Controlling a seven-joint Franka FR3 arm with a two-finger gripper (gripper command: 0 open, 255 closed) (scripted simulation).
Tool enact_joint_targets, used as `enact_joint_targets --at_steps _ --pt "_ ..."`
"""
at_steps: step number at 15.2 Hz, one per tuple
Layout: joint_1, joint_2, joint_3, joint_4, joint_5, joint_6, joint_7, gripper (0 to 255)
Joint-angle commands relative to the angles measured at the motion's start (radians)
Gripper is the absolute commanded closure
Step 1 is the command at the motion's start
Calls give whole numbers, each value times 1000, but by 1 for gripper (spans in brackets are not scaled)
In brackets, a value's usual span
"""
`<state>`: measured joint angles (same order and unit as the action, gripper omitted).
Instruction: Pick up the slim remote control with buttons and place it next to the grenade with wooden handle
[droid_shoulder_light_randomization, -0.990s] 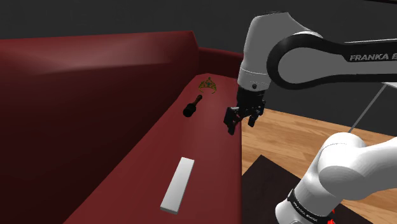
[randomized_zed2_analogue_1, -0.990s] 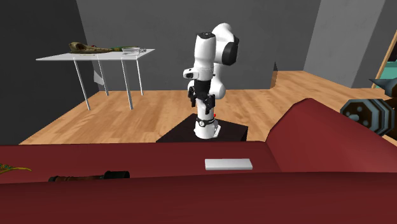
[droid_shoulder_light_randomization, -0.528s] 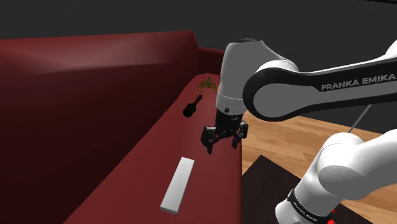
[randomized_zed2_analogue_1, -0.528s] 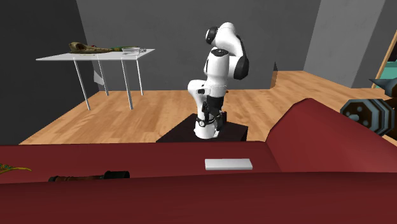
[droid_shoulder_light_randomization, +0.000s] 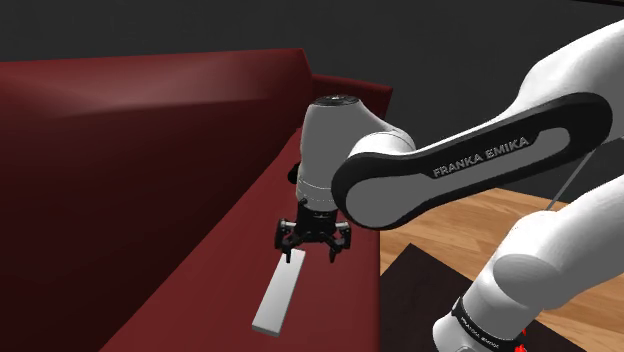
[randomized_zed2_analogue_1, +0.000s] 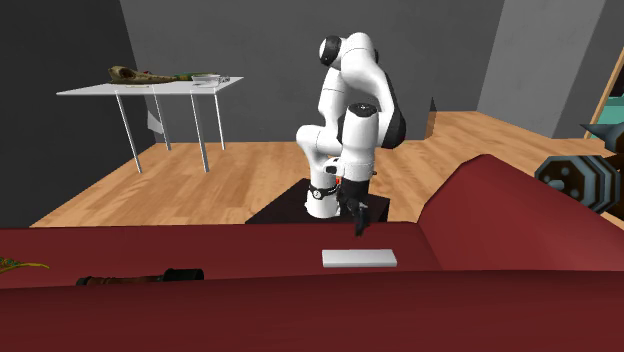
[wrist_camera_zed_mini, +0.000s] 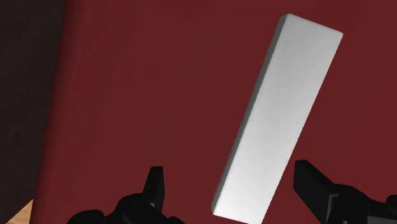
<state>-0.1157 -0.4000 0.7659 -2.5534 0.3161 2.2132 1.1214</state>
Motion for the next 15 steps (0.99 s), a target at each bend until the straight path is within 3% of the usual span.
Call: enact_joint_targets --at_steps 1,4,12,15 --pt "-47 98 79 33 -34 75 122 0" --pt "-131 248 180 91 -153 157 309 0" --pt "-166 387 213 61 -313 276 427 0" --pt "-165 387 212 61 -313 276 427 0"
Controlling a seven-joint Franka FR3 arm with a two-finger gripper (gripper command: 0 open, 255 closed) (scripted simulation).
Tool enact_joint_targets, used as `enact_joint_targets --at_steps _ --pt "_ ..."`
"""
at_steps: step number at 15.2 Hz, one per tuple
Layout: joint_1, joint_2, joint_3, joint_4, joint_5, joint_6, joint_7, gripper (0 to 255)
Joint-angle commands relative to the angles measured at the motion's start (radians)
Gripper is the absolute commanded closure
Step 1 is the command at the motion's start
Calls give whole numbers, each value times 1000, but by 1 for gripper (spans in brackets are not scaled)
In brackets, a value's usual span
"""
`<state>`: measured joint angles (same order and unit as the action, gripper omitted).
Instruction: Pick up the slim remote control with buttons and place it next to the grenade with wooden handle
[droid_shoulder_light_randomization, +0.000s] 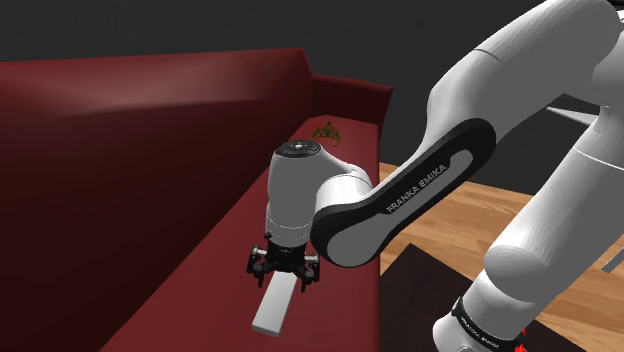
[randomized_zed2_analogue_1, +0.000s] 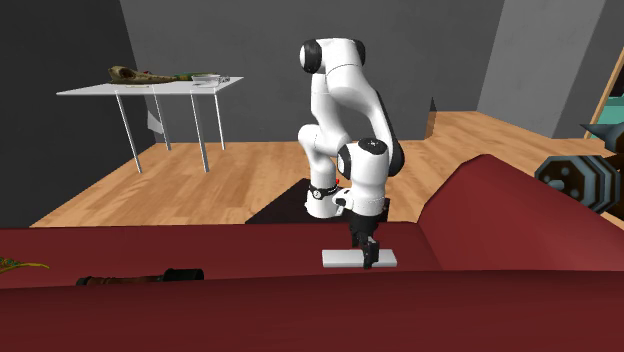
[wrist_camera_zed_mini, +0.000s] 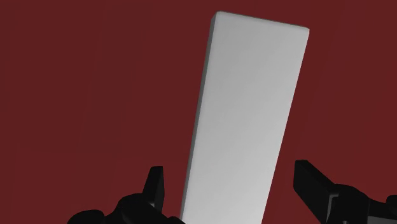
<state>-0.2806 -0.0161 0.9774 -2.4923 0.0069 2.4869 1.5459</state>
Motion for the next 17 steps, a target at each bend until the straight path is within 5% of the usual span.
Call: enact_joint_targets --at_steps 1,4,5,14,17 --pt "0 3 0 0 -4 2 3 0" --pt "0 3 0 0 -4 2 3 0" --pt "0 3 0 0 -4 2 3 255" --pt "0 3 0 0 -4 2 3 255" --pt "8 -57 -5 10 73 -44 -53 255"
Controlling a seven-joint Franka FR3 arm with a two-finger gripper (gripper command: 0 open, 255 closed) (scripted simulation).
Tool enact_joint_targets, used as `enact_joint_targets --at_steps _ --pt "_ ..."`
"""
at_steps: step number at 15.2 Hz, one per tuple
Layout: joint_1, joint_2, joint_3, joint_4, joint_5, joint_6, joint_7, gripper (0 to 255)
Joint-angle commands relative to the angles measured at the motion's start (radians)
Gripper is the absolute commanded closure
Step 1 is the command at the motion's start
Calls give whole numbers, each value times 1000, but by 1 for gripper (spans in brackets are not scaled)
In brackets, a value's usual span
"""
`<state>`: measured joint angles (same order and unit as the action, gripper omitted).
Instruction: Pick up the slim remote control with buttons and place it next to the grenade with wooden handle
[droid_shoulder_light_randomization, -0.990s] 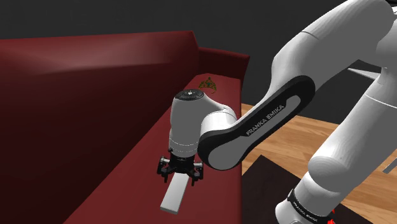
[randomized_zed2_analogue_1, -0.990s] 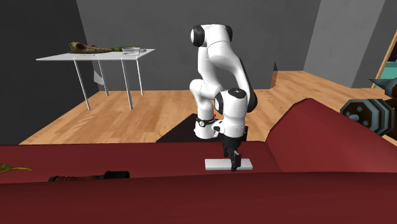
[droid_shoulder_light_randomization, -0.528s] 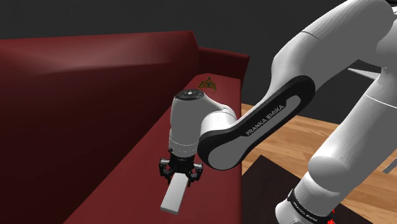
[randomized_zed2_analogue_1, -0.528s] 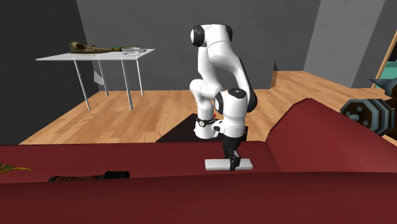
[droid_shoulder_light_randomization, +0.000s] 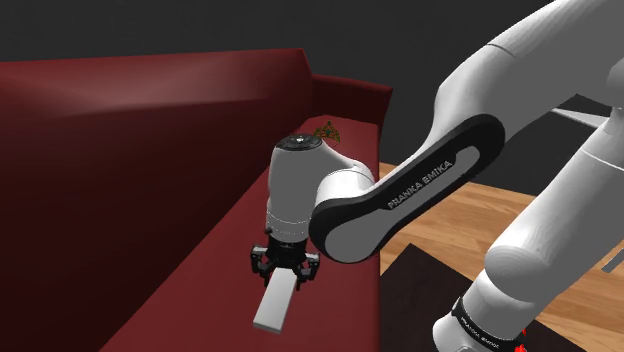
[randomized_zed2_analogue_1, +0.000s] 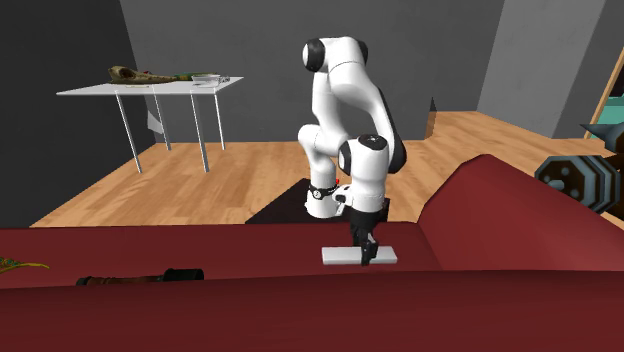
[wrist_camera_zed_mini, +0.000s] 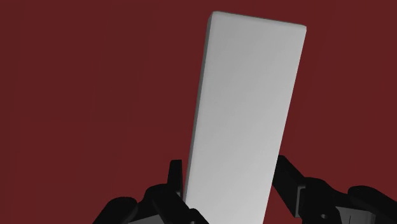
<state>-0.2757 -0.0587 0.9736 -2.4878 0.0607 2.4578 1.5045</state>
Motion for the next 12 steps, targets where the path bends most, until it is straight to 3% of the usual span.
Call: enact_joint_targets --at_steps 1,12 --pt "8 -33 -5 10 40 -30 -28 255" --pt "60 -191 -76 70 179 -208 -135 255"
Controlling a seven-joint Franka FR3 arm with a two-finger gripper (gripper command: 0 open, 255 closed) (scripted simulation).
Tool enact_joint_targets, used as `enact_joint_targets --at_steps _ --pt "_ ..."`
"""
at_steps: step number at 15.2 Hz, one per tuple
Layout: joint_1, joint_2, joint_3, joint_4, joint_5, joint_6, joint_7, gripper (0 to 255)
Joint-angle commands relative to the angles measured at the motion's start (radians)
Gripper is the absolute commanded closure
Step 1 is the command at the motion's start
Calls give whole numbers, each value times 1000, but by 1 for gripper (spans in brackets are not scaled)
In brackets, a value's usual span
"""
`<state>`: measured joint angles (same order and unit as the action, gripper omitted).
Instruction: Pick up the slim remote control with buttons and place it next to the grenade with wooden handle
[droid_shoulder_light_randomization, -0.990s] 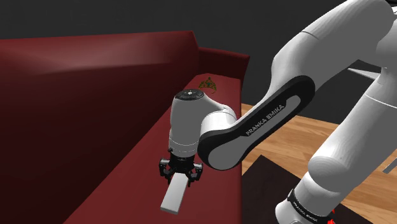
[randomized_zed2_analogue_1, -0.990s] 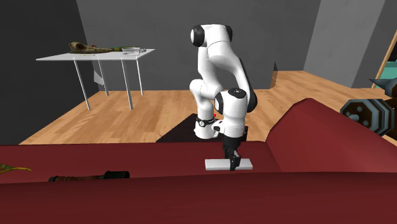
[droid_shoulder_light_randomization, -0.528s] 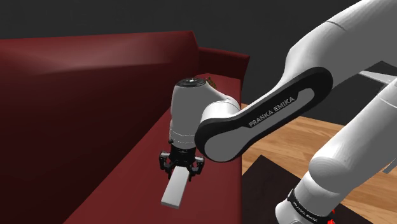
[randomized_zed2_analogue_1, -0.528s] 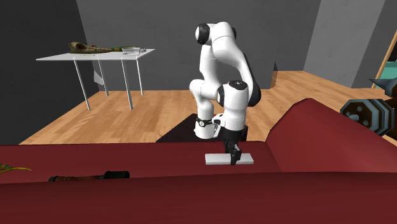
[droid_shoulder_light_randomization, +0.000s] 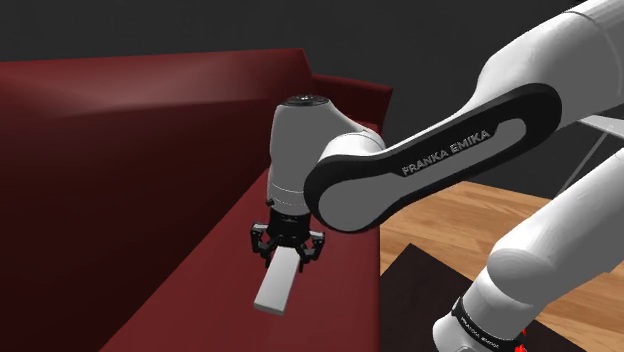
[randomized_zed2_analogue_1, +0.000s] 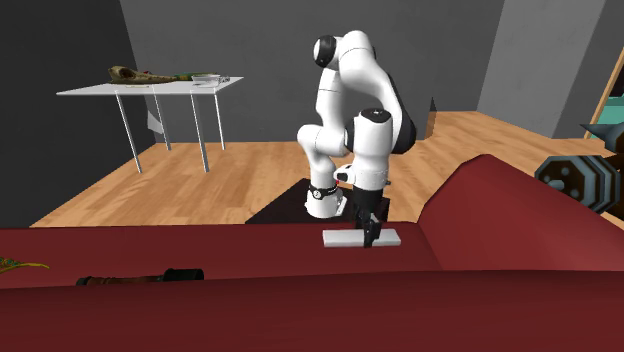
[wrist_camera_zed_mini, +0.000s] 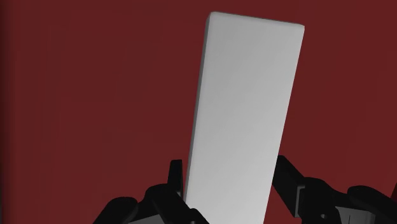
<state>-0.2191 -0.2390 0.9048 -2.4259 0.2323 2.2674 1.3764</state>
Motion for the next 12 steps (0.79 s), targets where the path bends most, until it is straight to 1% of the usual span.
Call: enact_joint_targets --at_steps 1,12 --pt "7 -22 -14 15 13 -34 -13 255" --pt "33 -113 -78 99 51 -196 -50 255"
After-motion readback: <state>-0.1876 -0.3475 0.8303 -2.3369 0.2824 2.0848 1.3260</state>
